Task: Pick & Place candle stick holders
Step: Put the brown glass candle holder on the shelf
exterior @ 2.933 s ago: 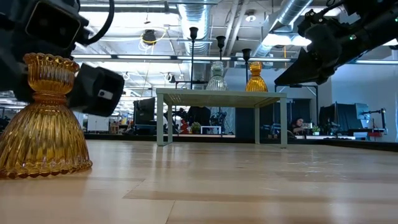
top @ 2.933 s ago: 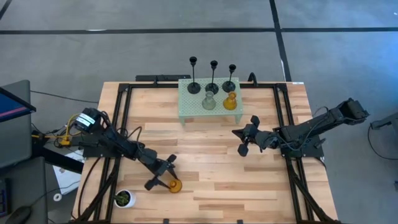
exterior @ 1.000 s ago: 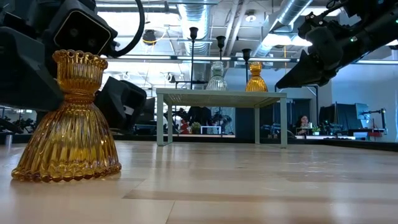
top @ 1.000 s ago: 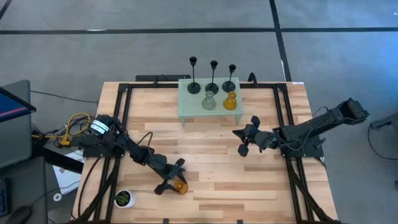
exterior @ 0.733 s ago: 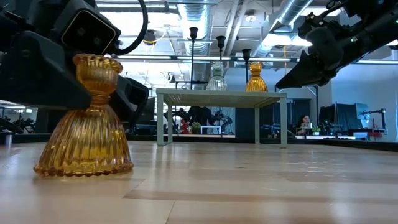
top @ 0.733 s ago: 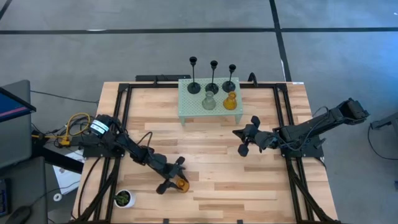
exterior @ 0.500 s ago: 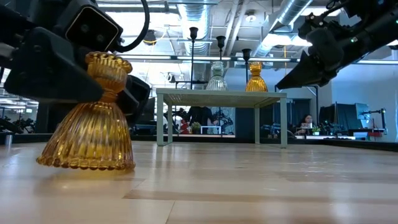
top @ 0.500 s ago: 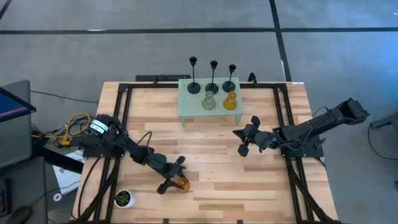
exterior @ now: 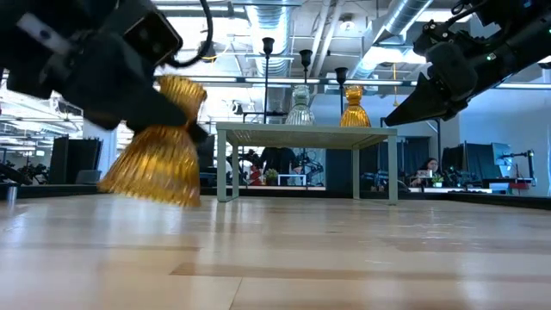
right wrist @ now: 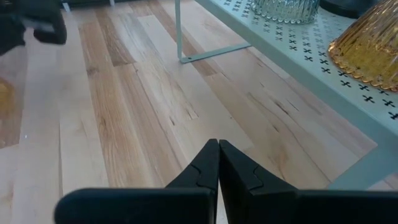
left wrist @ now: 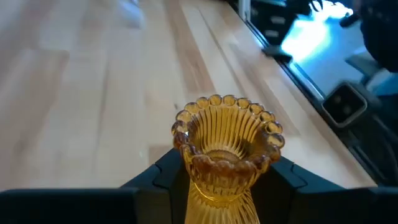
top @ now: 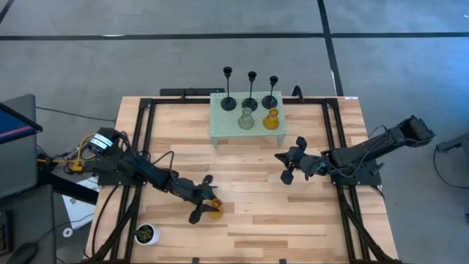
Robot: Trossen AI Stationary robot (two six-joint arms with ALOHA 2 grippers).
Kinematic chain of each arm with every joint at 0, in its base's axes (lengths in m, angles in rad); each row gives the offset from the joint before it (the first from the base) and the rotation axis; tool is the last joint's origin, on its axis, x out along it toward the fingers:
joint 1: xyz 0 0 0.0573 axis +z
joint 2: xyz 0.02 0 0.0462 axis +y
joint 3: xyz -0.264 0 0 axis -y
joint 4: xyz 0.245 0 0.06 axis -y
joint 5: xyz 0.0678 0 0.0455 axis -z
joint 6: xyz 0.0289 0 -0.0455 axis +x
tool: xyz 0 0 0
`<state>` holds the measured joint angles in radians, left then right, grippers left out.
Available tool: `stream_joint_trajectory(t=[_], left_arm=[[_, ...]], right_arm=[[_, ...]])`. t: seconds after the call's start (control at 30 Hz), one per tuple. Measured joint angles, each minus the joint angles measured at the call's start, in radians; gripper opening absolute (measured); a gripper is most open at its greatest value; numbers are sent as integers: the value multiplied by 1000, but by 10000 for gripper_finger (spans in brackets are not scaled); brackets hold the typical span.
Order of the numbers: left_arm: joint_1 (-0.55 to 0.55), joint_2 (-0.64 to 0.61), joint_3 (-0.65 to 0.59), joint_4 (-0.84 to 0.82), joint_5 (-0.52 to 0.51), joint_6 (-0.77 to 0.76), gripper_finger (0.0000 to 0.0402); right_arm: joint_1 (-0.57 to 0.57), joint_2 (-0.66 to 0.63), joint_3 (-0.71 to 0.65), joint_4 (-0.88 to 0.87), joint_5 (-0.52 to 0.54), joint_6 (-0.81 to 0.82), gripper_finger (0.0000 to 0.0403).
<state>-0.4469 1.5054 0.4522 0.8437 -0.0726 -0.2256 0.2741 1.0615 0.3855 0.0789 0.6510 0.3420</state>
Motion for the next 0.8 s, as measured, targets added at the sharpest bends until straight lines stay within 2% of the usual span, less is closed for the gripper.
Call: stream_joint_trajectory(t=[0.27, 0.4, 0.57, 0.8], left_arm=[[32, -169, 9, -26, -39, 6, 130], [79, -253, 62, -162, -60, 40, 130], [201, -330, 158, -374, -117, 88, 131], [412, -360, 247, -392, -121, 137, 131]], right_arm=[[0, 0, 0, -27, 0, 0, 0], [0, 0, 0, -44, 0, 0, 0], [0, 0, 0, -50, 0, 0, 0], [1, 0, 0, -79, -22, 0, 0]])
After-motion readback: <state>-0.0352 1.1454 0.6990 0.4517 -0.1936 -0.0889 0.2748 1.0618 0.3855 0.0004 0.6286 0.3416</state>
